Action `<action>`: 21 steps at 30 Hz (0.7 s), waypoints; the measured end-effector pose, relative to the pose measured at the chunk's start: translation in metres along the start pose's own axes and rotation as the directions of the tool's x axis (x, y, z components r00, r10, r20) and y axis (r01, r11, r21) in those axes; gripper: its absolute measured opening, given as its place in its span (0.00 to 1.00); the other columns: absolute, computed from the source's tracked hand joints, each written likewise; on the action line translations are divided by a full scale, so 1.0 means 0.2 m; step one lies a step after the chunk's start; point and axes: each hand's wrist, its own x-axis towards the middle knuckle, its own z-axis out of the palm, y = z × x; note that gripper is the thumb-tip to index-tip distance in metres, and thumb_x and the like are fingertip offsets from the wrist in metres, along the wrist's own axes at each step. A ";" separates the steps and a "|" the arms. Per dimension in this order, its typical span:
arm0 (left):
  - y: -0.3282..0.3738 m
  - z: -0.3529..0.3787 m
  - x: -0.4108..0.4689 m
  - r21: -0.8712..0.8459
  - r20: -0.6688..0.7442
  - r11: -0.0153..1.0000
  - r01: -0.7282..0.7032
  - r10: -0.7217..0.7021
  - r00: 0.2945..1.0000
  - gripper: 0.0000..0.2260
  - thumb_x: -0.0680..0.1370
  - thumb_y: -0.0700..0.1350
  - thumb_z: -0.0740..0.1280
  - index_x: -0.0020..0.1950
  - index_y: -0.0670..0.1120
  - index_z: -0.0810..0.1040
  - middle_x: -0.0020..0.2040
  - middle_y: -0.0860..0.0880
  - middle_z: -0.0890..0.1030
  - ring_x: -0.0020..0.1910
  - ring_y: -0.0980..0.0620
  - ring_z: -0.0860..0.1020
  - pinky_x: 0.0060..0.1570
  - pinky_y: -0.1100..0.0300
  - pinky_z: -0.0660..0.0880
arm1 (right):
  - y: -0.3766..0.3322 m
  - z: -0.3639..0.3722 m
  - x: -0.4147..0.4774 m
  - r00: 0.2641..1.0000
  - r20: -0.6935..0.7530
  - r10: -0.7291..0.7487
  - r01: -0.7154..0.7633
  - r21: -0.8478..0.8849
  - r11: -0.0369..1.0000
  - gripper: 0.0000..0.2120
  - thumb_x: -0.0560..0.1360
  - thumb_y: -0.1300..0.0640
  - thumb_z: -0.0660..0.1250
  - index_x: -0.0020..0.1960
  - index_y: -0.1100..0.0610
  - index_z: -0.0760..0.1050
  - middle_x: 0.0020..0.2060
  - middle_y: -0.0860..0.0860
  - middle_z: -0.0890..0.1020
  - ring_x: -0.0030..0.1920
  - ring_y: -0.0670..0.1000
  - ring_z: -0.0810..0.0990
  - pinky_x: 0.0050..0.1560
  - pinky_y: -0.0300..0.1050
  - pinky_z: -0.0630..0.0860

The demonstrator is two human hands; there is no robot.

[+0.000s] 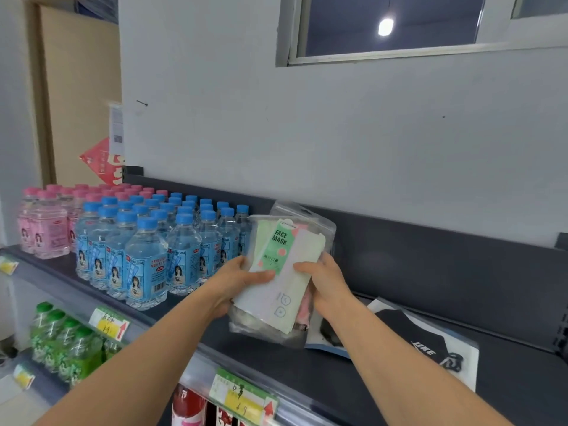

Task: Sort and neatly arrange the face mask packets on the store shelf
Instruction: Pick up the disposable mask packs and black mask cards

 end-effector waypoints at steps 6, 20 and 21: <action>-0.05 -0.12 0.03 0.024 -0.101 0.999 0.049 -0.046 0.994 0.19 0.71 0.35 0.74 0.60 0.39 0.75 0.49 0.40 0.84 0.47 0.40 0.83 0.42 0.47 0.81 | -0.01 0.00 0.08 0.999 -0.030 -0.031 0.021 -0.282 0.959 0.23 0.80 0.53 0.64 0.74 0.48 0.63 0.66 0.50 0.76 0.62 0.53 0.77 0.59 0.49 0.74; -0.09 -0.34 0.06 0.269 -0.090 0.923 0.276 -0.261 0.961 0.22 0.68 0.44 0.78 0.58 0.41 0.75 0.51 0.43 0.85 0.52 0.43 0.82 0.58 0.42 0.77 | -0.05 0.05 0.38 0.995 -0.095 0.024 -0.065 -0.451 0.890 0.33 0.82 0.59 0.56 0.80 0.44 0.41 0.73 0.55 0.67 0.53 0.54 0.78 0.44 0.45 0.77; -0.09 -0.34 0.07 0.294 -0.083 0.913 0.282 -0.269 0.959 0.23 0.68 0.46 0.78 0.58 0.42 0.75 0.51 0.43 0.85 0.53 0.43 0.82 0.59 0.42 0.76 | -0.05 0.04 0.40 0.994 -0.107 0.032 -0.077 -0.451 0.889 0.34 0.82 0.61 0.57 0.80 0.45 0.42 0.74 0.55 0.66 0.54 0.54 0.78 0.42 0.45 0.76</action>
